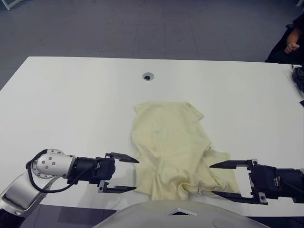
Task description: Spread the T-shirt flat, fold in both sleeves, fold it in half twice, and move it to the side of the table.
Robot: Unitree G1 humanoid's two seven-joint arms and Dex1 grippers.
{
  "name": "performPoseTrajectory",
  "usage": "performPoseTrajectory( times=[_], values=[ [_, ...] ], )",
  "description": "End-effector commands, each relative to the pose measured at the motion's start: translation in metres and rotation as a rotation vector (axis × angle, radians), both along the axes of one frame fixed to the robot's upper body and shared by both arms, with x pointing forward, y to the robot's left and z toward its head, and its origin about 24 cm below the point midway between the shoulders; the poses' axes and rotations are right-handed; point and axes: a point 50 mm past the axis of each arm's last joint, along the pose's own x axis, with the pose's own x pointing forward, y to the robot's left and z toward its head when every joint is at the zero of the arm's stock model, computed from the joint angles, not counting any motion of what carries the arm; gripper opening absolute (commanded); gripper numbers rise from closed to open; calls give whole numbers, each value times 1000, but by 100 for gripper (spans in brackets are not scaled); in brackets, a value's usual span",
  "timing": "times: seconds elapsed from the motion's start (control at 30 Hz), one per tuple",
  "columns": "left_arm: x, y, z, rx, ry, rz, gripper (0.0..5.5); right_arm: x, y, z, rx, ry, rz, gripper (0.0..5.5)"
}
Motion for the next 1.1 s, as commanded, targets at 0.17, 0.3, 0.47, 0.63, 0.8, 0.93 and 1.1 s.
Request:
performPoseTrajectory(
  times=[0.17, 0.3, 0.47, 0.63, 0.8, 0.93, 1.1],
  values=[
    [29, -32, -20, -38, -88, 251, 514, 40, -33, -36, -311, -154, -221, 448],
    [32, -34, -32, 17, -102, 305, 540, 47, -37, -52, -403, -195, -236, 508],
    [27, -27, -42, 119, -119, 287, 540, 44, -38, -75, -533, -153, -138, 537],
    [26, -12, -42, 213, -148, 247, 540, 44, -50, -85, -655, -141, -94, 537],
    [21, -5, -48, 271, -147, 213, 540, 52, -66, -82, -748, -184, -101, 537],
    [26, 5, -52, 346, -189, 197, 540, 56, -81, -82, -827, -174, -113, 537],
    [45, 19, -41, 407, -293, 187, 540, 48, -89, -79, -808, -128, -108, 537]
  ],
)
